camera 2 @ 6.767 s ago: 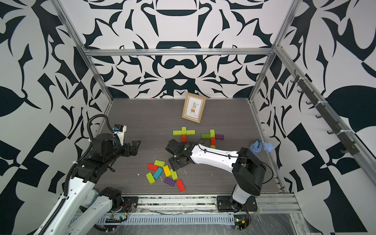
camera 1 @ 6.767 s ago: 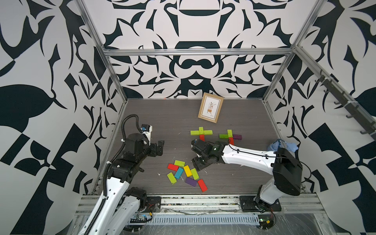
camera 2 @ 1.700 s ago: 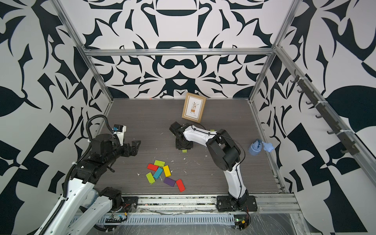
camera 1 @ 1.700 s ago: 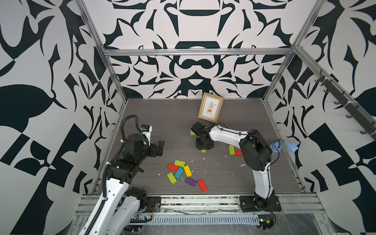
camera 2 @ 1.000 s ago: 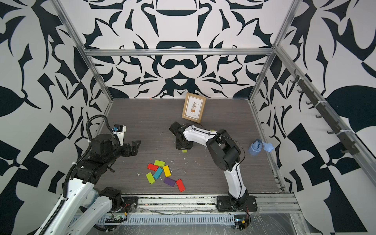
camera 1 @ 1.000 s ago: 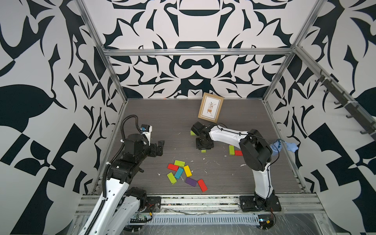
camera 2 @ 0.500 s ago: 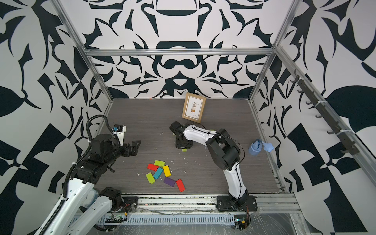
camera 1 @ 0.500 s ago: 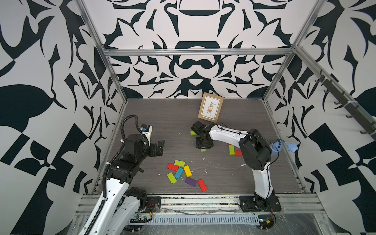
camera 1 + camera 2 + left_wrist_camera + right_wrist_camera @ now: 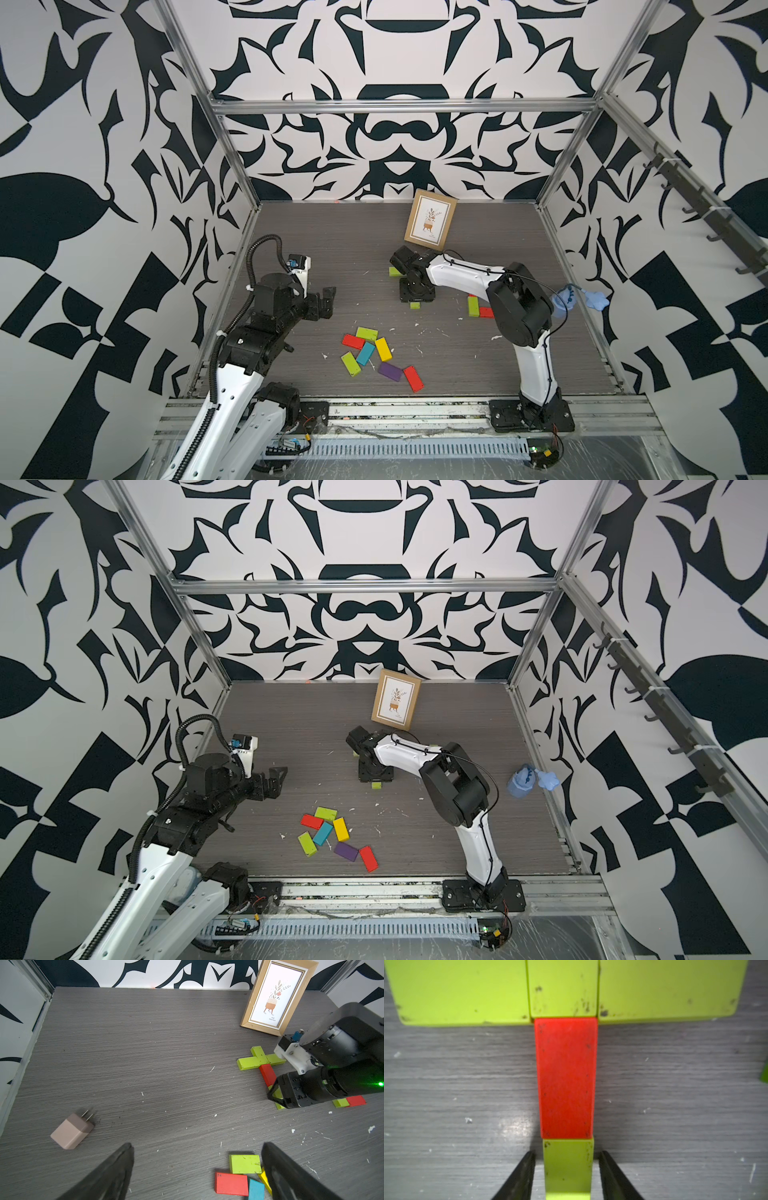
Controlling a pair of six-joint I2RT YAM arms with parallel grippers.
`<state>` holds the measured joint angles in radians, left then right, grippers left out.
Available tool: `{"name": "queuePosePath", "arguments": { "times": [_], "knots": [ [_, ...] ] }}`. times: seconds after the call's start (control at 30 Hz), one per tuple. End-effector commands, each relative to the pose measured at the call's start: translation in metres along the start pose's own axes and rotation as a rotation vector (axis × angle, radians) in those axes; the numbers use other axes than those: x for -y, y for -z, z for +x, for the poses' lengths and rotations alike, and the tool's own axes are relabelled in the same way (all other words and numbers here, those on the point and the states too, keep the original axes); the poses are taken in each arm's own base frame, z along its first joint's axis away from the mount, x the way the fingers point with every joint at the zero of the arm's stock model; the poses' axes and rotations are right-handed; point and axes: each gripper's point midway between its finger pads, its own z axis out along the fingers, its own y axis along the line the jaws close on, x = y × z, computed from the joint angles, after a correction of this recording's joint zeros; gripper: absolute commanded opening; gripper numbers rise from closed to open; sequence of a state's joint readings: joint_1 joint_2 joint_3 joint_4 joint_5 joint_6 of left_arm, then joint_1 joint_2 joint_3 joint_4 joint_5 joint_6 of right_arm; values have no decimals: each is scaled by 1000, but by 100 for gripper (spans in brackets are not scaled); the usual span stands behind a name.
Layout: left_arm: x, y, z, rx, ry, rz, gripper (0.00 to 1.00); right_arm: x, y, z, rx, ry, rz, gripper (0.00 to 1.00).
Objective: Assemble the letter t with building blocks
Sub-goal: Assemble the building block at the center of the board, then pick up the building block from the center of the board.
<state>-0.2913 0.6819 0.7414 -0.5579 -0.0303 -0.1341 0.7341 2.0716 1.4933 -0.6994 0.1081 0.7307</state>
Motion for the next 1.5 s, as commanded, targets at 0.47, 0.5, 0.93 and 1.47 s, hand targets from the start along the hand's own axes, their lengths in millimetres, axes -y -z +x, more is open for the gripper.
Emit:
{"name": "queuePosePath", "arguments": {
  "times": [0.47,0.5,0.93,1.47],
  "knots": [
    [-1,-1,2,-1,8,-4,100,-10,69,-9,95,200,-142,80],
    [-1,-1,2,-2,8,-4,100,-11,75,-5,101,230,-162,80],
    [-2,0,1,6,7,-9,100,-3,129,100,201,601,-203,79],
    [-1,1,0,11,8,-4,100,-9,96,206,21,723,-293,64]
  ]
}}
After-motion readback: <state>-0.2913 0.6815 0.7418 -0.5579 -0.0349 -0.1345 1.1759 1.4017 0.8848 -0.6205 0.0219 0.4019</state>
